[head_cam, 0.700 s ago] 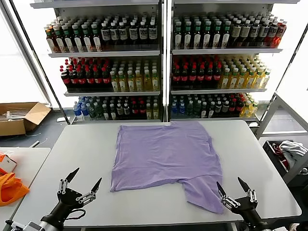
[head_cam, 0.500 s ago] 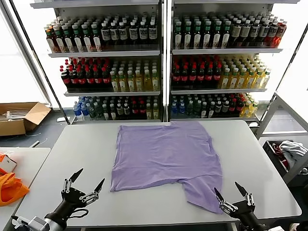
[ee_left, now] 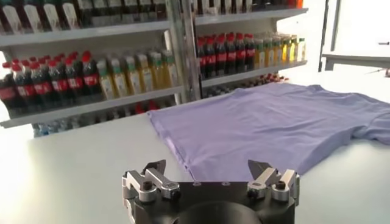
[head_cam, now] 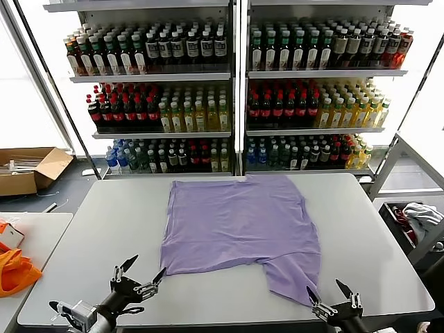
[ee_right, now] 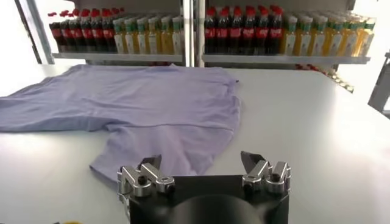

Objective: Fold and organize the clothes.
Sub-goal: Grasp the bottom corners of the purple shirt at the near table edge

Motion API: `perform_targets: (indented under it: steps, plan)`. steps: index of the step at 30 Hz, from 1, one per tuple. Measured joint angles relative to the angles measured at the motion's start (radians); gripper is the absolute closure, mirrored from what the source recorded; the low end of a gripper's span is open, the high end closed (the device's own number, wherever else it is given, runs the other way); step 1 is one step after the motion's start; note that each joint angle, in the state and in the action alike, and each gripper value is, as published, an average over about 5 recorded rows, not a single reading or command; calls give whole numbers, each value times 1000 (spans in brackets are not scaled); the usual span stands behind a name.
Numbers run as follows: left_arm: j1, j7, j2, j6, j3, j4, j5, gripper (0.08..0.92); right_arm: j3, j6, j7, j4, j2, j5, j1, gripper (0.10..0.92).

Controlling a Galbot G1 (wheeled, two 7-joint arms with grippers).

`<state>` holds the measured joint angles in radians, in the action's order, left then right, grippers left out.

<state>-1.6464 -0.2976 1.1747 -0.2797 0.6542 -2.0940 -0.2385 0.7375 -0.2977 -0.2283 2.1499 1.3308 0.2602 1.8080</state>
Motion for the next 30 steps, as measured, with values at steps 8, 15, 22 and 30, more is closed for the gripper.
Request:
perform_targets:
  steps: [8,15,22,30]
  plan:
    - [35,20,-5,-35,-47,46,-11,177,-40,-19,14,-5,20,-11,4,345]
    - [66,42,-1,-55,-81,82,-24,177,-60,-18,15,-7,32,-15,17,544]
    - [101,60,-1,-75,-103,115,-45,177,-76,-17,14,-7,44,-16,22,752]
    - [133,79,-1,-92,-116,146,-85,266,-80,-11,11,-11,48,-18,26,916]
